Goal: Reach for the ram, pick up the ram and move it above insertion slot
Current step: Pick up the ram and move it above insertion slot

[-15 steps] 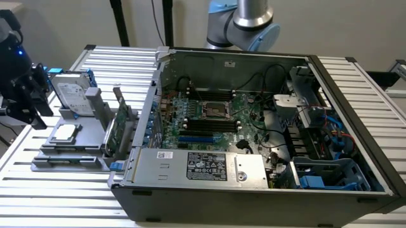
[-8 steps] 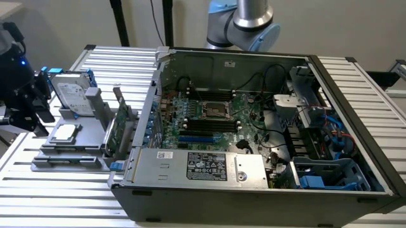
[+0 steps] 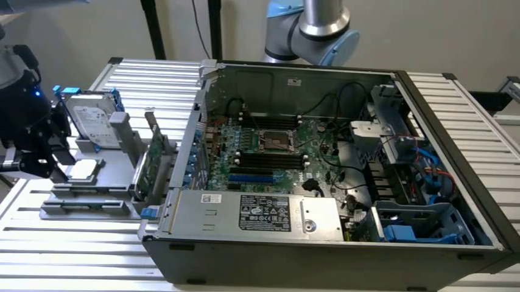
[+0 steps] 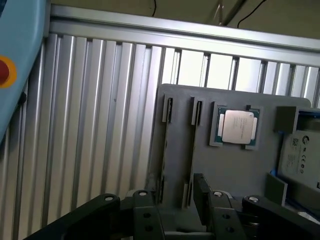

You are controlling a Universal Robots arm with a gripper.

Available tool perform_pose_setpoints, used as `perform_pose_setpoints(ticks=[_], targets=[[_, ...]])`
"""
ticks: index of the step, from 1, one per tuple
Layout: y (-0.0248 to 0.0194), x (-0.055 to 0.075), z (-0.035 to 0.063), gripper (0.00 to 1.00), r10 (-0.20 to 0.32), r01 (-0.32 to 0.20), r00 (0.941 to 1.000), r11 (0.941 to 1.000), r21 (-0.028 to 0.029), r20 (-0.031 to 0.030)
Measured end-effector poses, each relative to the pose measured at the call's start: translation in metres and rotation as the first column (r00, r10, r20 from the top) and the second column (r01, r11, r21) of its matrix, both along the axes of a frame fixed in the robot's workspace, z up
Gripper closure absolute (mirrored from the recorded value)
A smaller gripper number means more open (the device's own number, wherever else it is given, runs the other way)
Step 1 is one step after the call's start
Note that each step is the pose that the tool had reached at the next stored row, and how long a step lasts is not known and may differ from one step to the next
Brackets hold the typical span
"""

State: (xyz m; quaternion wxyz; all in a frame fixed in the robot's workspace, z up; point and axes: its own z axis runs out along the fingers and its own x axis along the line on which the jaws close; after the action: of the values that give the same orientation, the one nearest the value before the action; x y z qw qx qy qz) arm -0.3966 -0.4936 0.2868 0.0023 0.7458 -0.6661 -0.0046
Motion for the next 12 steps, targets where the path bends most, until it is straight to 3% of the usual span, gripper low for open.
perform_pose_setpoints(ticks=[12], targets=[[-0.0078,0.005,-0.0218,0.58,-0.027,0.027,0.9996,0.9996,0.0034,0.0]])
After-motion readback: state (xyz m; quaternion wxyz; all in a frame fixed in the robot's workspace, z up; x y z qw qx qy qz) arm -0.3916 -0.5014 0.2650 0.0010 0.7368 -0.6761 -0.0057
